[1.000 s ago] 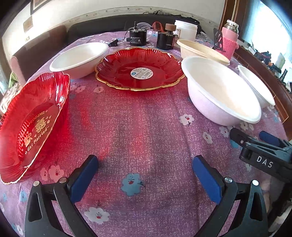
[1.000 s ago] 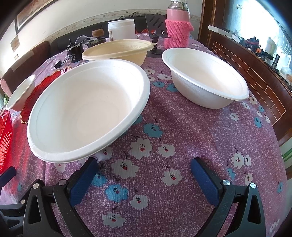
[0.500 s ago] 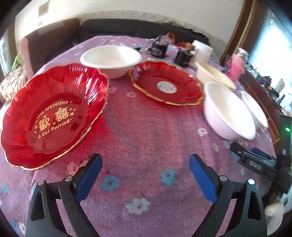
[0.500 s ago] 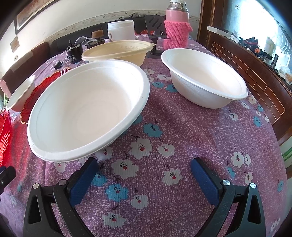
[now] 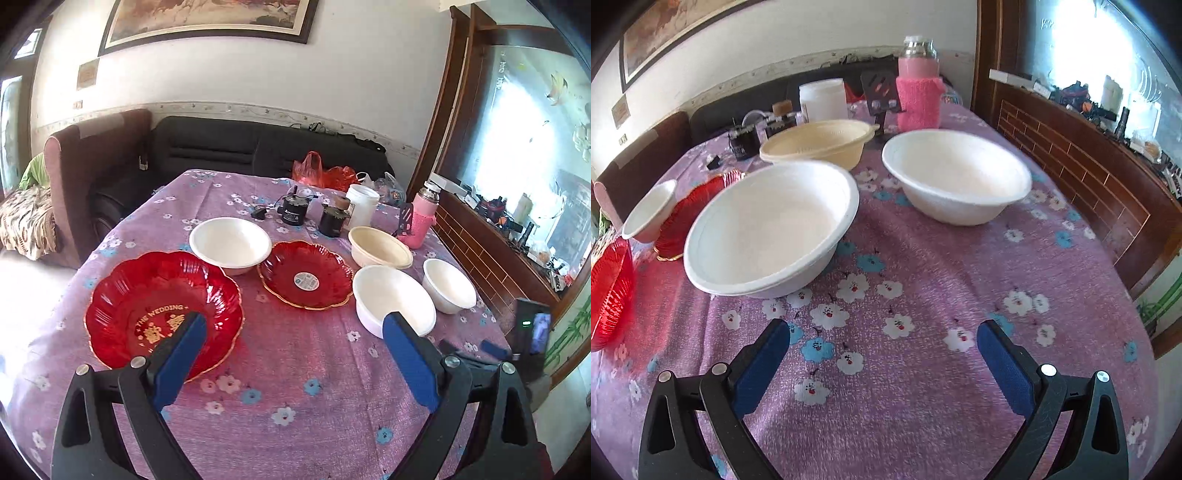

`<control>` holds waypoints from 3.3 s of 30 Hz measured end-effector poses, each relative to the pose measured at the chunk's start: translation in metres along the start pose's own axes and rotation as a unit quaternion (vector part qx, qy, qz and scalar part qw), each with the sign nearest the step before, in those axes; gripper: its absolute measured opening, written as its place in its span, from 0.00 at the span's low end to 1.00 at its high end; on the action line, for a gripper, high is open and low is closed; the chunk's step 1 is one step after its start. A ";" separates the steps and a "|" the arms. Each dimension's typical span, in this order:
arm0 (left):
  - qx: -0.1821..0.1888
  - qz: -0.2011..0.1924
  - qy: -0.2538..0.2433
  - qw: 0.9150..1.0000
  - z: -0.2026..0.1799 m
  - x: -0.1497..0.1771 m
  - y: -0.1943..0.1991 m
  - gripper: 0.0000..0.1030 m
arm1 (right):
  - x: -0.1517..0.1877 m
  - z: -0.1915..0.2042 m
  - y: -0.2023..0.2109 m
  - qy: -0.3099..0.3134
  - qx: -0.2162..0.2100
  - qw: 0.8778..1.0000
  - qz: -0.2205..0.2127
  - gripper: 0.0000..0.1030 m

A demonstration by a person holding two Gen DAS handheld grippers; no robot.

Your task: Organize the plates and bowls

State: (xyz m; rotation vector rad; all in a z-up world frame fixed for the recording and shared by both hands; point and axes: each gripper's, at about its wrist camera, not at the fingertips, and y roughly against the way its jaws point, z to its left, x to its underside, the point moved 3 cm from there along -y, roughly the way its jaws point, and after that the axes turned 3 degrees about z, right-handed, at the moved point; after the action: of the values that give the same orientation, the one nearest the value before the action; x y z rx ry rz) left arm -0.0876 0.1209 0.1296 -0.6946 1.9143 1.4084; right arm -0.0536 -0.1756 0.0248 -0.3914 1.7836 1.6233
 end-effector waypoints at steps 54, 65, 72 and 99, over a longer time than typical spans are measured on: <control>0.029 0.069 0.052 0.996 0.023 0.016 -0.057 0.93 | -0.136 0.236 -0.175 0.223 -0.065 0.945 0.230 0.21; 0.018 0.064 0.062 0.996 0.029 0.020 -0.042 0.93 | -0.076 0.189 -0.102 0.193 -0.109 0.950 0.220 0.16; 0.024 0.073 0.072 0.994 0.034 0.018 -0.047 0.93 | -0.024 0.148 -0.064 0.162 -0.164 0.944 0.236 0.16; -0.016 0.180 -0.046 0.982 -0.009 0.010 -0.175 0.93 | 0.020 0.076 -0.040 -0.013 -0.232 0.959 0.164 0.43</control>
State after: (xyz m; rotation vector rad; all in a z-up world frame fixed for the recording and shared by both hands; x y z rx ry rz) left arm 0.0331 0.0631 0.0163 -0.2966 2.0162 1.6592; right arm -0.0212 -0.1050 -0.0180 -0.2883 1.4897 2.2805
